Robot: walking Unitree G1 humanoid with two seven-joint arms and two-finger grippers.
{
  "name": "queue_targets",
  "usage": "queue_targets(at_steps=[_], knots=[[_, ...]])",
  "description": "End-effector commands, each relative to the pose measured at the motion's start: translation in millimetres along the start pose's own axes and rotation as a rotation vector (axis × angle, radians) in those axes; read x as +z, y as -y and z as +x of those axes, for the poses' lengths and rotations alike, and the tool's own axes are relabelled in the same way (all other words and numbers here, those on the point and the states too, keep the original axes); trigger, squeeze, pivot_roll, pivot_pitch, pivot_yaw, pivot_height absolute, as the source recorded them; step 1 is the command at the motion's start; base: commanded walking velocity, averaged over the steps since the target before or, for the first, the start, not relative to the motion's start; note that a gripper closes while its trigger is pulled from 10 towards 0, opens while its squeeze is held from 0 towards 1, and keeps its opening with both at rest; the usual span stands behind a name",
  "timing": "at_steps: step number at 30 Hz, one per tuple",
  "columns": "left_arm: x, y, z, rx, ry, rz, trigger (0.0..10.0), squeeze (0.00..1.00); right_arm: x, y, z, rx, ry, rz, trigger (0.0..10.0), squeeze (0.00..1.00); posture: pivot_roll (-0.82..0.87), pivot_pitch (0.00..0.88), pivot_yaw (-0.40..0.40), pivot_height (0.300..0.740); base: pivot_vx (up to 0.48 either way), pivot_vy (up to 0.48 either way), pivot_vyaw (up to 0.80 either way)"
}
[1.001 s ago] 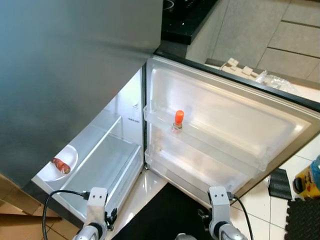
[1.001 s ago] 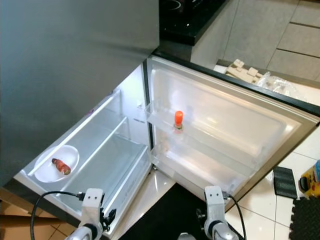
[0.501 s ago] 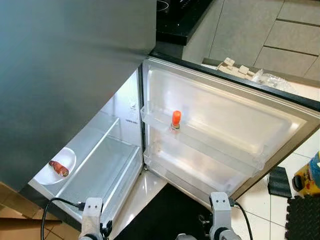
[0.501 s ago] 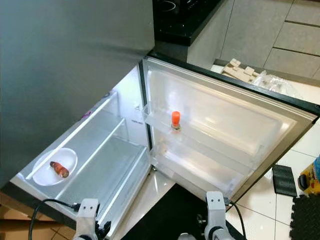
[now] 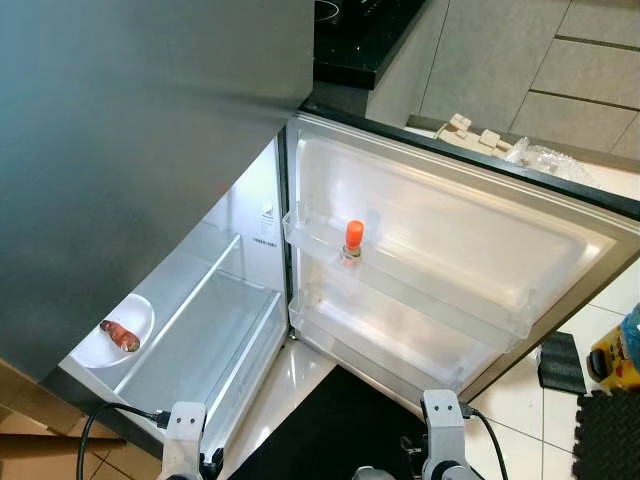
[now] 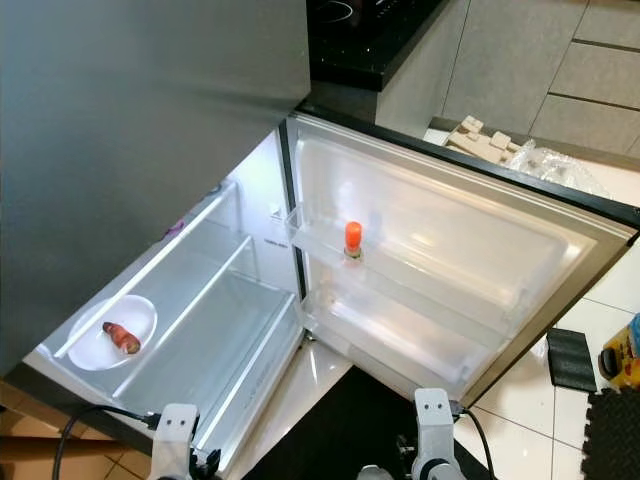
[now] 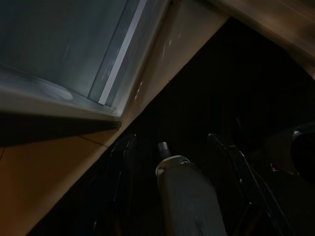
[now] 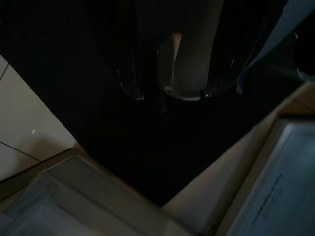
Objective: Restocking fridge
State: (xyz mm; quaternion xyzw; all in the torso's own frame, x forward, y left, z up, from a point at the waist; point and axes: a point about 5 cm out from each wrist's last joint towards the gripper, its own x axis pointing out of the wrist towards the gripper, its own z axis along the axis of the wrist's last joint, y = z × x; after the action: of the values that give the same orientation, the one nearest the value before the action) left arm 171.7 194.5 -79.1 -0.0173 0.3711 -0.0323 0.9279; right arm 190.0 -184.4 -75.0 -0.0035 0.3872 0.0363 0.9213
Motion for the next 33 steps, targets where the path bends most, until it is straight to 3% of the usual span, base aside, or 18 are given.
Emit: queue_targets(at_steps=[1, 13, 33], knots=[[-5, 0.4, -2.0, 0.001, -0.007, -0.014, 10.0, 0.00, -4, -0.4, -1.0, 0.007, -0.015, -0.006, 10.0, 0.00, -0.15, 0.106, 0.014, 0.740, -0.277, 0.000, 0.00], [-4, 4.0, -2.2, -0.026, 0.012, -0.006, 10.0, 0.00, 15, -1.2, 5.5, 0.012, 0.026, -0.015, 10.0, 0.00, -0.17, 0.087, 0.019, 0.740, -0.276, 0.000, 0.00], [3, 12.0, 0.4, -0.050, 0.058, -0.002, 10.0, 0.00, 12, 4.4, 3.5, -0.006, 0.022, 0.000, 10.0, 0.00, -0.18, 0.104, 0.020, 0.740, -0.258, 0.000, 0.00]])
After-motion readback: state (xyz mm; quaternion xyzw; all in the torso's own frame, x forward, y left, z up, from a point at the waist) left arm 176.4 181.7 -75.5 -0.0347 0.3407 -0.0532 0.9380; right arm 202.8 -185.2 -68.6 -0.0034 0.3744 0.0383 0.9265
